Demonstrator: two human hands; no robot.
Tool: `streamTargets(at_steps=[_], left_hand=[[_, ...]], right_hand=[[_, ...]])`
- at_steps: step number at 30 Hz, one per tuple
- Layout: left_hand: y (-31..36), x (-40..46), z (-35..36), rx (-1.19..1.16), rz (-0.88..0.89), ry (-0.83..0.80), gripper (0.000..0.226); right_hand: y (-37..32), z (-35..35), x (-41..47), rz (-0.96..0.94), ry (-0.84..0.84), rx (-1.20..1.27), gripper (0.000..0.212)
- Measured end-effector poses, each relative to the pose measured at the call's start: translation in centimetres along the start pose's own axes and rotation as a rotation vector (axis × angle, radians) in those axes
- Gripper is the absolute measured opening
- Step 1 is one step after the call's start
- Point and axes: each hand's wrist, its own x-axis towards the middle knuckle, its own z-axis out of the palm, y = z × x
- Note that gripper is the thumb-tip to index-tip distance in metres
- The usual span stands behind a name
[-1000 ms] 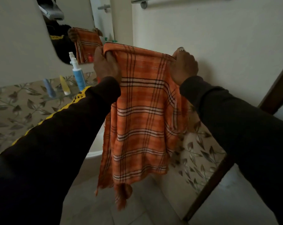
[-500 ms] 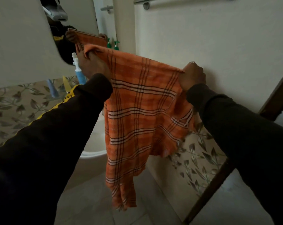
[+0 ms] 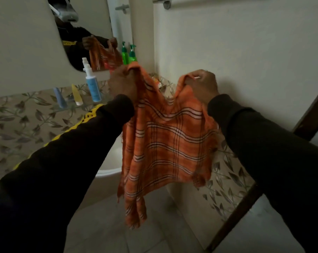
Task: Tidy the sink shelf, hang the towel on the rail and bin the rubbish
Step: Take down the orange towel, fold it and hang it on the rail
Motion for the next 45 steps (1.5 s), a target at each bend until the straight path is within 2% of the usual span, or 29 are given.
streamTargets(at_steps=[4, 7, 9, 11, 15, 20, 26, 30, 34, 35, 38, 43, 45], left_hand=[[1.4, -1.0, 1.6, 0.134, 0.099, -0.249, 0.020], [1.7, -1.0, 2.3, 0.108, 0.062, -0.341, 0.016], [1.2, -0.9, 2.2, 0.074, 0.010, -0.337, 0.018], [0.6, -0.8, 2.0, 0.055, 0.009, -0.322, 0.020], [0.1, -1.4, 2.2, 0.071, 0.086, -0.333, 0.030], [-1.4, -2.1, 2.5, 0.057, 0.068, -0.405, 0.041], [-4.3, -3.6, 2.1, 0.128, 0.019, -0.660, 0.026], [-5.2, -3.8, 1.8, 0.171, 0.026, -0.708, 0.016], [-6.0, -3.9, 2.5, 0.059, -0.134, -0.624, 0.020], [-6.0, -4.1, 2.6, 0.073, -0.107, -0.577, 0.020], [-6.3, -5.4, 2.9, 0.179, 0.122, -0.473, 0.022], [-7.0, -6.0, 2.5, 0.143, 0.149, -0.479, 0.034], [-7.4, -5.7, 2.6, 0.225, 0.186, -0.568, 0.033]], right_hand=[[-2.3, 1.6, -0.9, -0.058, -0.396, 0.072, 0.049], [-3.2, 2.5, -1.1, -0.079, -0.561, 0.016, 0.038], [-3.2, 2.7, -1.1, -0.053, -0.575, -0.101, 0.032], [-2.7, 2.8, -0.8, -0.001, -0.544, -0.135, 0.031], [-2.8, 3.5, -0.8, -0.014, -0.417, 0.023, 0.012], [-3.3, 3.5, -0.3, -0.055, -0.251, 0.142, 0.021], [-3.8, 2.6, 0.9, 0.013, -0.157, 0.376, 0.030], [-2.8, 2.3, 1.2, 0.061, -0.107, 0.474, 0.033], [-2.4, 2.2, 1.3, 0.089, -0.040, 0.470, 0.036], [-2.5, 2.1, 1.4, 0.094, -0.018, 0.471, 0.036], [-3.1, 1.7, 1.8, 0.128, 0.078, 0.518, 0.034], [-3.9, 0.3, 2.7, 0.094, 0.245, 0.573, 0.040], [-4.0, 0.2, 2.9, 0.091, 0.294, 0.575, 0.044]])
